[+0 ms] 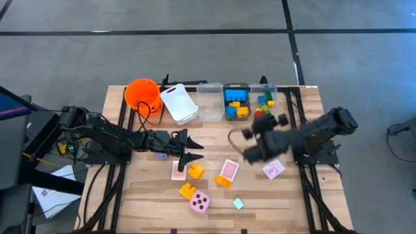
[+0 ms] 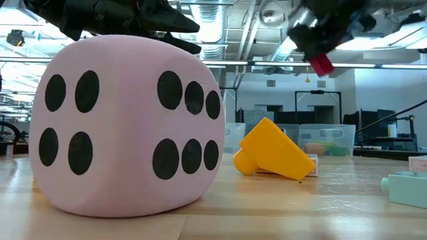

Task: Pick & Place Toys
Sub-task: Put the small red game piece into the right transparent bin

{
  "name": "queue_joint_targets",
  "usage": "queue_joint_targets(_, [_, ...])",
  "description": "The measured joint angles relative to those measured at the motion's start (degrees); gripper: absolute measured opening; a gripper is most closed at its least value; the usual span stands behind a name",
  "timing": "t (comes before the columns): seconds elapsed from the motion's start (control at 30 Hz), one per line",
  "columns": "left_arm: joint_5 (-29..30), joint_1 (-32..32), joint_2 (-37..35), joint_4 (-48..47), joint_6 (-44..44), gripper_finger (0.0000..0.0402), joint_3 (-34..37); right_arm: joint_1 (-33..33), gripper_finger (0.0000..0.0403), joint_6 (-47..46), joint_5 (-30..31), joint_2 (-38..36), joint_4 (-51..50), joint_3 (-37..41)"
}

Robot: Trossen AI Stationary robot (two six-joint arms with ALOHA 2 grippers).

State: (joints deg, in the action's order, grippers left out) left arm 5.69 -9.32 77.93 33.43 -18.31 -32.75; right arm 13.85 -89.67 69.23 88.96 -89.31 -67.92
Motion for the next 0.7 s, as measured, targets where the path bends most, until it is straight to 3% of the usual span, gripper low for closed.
queue_joint_targets(0.2, [0.0,0.0,0.0,-0.2,0.0,0.0198,0.0,-16.5,0.0134,1.1,0.1,-3.8,3.2,7.5])
queue_joint_targets(0.33, [0.0,0.0,0.0,-0.6,-1.8,0.0198,0.0,-24.6,0.0134,14.3,-0.4,-5.1,12.6,10.3])
queue_joint_targets(0.53, [0.0,0.0,0.0,-1.3,-2.1,0.0198,0.0,-33.1,0.0136,36.4,-0.5,-5.2,34.7,12.0])
queue_joint_targets(0.7, [0.0,0.0,0.0,-1.4,-2.1,0.0198,0.0,-36.8,0.0242,48.6,-1.3,-4.3,47.1,12.0])
